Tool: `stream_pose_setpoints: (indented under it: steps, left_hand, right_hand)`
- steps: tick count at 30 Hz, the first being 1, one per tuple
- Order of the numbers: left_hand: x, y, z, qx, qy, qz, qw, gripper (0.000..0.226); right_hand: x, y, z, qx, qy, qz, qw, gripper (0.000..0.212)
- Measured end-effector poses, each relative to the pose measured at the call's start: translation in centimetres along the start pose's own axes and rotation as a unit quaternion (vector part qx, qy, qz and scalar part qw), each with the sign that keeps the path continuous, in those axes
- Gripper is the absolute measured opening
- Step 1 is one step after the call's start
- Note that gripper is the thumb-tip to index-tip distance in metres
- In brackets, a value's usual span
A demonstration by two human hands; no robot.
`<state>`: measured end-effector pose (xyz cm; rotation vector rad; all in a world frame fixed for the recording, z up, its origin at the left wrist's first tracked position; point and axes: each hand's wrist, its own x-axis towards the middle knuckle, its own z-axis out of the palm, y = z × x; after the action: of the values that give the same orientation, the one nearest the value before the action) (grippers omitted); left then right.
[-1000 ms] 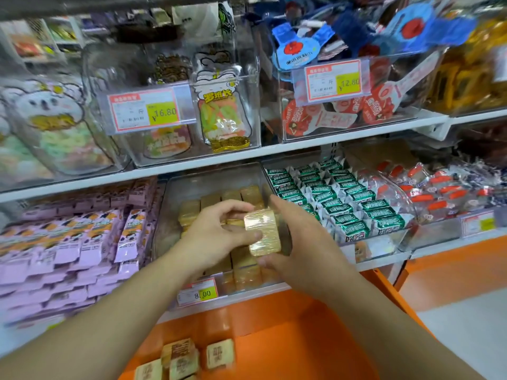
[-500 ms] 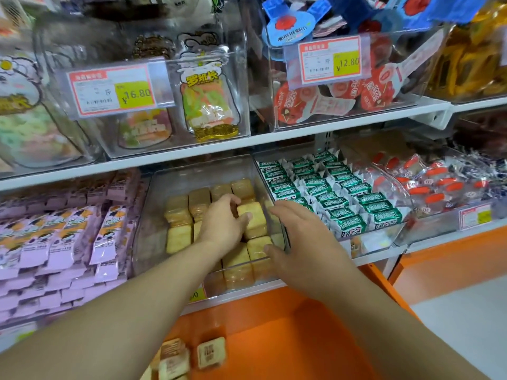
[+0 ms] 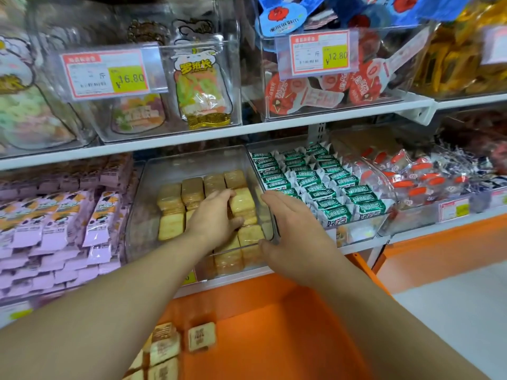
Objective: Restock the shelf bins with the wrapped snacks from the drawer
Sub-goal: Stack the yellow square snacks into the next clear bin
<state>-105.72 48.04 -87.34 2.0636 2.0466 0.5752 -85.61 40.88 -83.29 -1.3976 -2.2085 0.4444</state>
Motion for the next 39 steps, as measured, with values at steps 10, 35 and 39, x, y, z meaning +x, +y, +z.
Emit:
stream_pose_setpoints:
  steps: [10, 35, 39]
  left_hand:
    - [-10.6, 0.7, -5.8, -0.068, 0.045, 0.109, 0.991, 0.041]
    - [-30.4, -30.7, 11.3, -0.041, -0.248, -0.186, 0.950, 0.064]
    - [-29.5, -30.5, 12.6, 0.012, -0.283, -0.162, 0.945, 0.078]
  right_hand:
    - [-2.7, -3.7, -0.2, -0.040, -0.014, -0.066, 0.997, 0.074]
    - [-7.8, -1.8, 30.5, -0.142, -0.410, 0.025, 0.900, 0.092]
    - [-6.5, -0.1, 34.1, -0.138, -0.408, 0.025, 0.902, 0.098]
